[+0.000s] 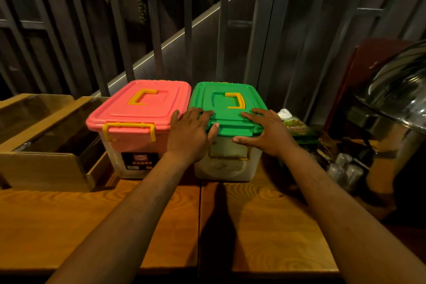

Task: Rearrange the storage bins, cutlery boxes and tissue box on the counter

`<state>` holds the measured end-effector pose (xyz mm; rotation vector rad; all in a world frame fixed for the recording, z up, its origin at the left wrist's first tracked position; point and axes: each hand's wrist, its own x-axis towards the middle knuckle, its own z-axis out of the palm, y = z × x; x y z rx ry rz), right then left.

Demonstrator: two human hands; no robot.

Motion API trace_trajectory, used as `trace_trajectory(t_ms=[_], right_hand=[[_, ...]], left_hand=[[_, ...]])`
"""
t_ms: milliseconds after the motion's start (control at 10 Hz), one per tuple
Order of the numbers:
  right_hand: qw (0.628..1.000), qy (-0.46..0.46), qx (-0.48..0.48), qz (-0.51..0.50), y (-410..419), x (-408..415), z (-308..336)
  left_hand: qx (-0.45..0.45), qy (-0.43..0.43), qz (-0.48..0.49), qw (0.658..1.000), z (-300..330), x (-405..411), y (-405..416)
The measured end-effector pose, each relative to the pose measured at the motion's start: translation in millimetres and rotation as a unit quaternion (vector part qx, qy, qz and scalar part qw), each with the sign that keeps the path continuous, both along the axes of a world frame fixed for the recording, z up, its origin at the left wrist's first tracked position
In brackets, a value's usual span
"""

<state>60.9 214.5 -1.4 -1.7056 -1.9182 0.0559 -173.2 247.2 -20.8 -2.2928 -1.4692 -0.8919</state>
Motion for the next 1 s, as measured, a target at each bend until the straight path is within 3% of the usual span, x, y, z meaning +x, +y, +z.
trace_trajectory(t_ms=[200,400,600,800,1000], right_hand=[[1.000,0.001,-0.010,-0.006,-1,0,1],[0.998,0.004,-0.032,-0.055,-18,-12,-3],[0.994,0.000,-0.011,-0.110,-44,-29,-24],[0.995,-0.005,-0.010,-0.102,-81,-19,-30],[0.986,-0.024,0.071,-0.149,-149,14,-27]], left_hand=[[0.030,-0.001,0.002,1.000,-3,0,3],[-0.003,0.040,0.020,0.999,0,-1,-3],[-0.048,0.016,0.037,0.998,-15,2,-33],[-0.051,0.003,-0.028,0.998,-37,6,-79],[-0.051,0.004,-0.142,0.989,-22,60,-120]])
